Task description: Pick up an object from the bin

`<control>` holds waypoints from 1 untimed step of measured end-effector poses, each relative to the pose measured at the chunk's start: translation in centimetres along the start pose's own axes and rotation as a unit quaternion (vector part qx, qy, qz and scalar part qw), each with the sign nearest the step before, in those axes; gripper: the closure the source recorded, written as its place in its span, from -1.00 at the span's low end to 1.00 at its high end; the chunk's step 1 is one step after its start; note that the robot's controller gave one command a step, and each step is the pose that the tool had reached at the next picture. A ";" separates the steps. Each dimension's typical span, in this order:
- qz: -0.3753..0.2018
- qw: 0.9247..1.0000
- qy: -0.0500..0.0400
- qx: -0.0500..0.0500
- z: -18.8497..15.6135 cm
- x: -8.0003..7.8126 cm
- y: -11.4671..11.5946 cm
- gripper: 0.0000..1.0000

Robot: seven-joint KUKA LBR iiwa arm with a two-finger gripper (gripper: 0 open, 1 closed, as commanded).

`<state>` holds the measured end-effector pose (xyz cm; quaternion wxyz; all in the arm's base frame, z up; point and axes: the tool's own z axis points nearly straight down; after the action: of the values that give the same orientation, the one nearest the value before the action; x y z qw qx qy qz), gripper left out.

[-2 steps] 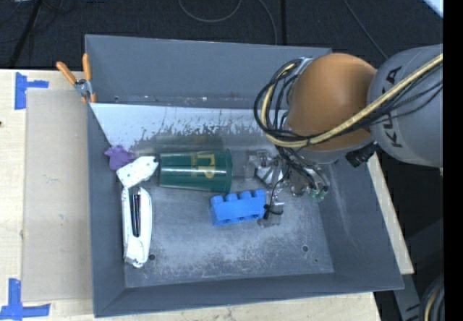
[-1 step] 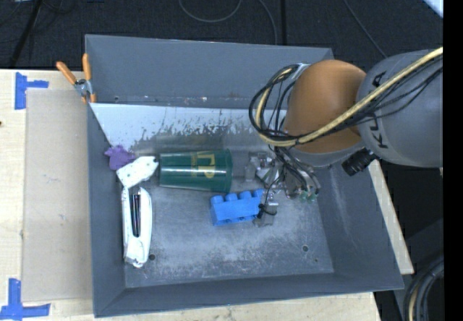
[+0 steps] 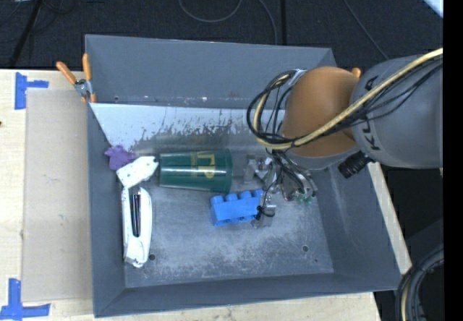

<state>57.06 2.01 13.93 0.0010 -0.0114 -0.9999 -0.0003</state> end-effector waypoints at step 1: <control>0.032 0.999 -0.001 -0.001 5.4 0.0 0.0 -1.00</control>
Offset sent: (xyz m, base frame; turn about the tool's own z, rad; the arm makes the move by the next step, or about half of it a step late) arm 0.0034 0.0048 -0.0693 0.1193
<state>57.10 1.98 8.49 -0.0001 -0.0436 -0.9991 -0.0008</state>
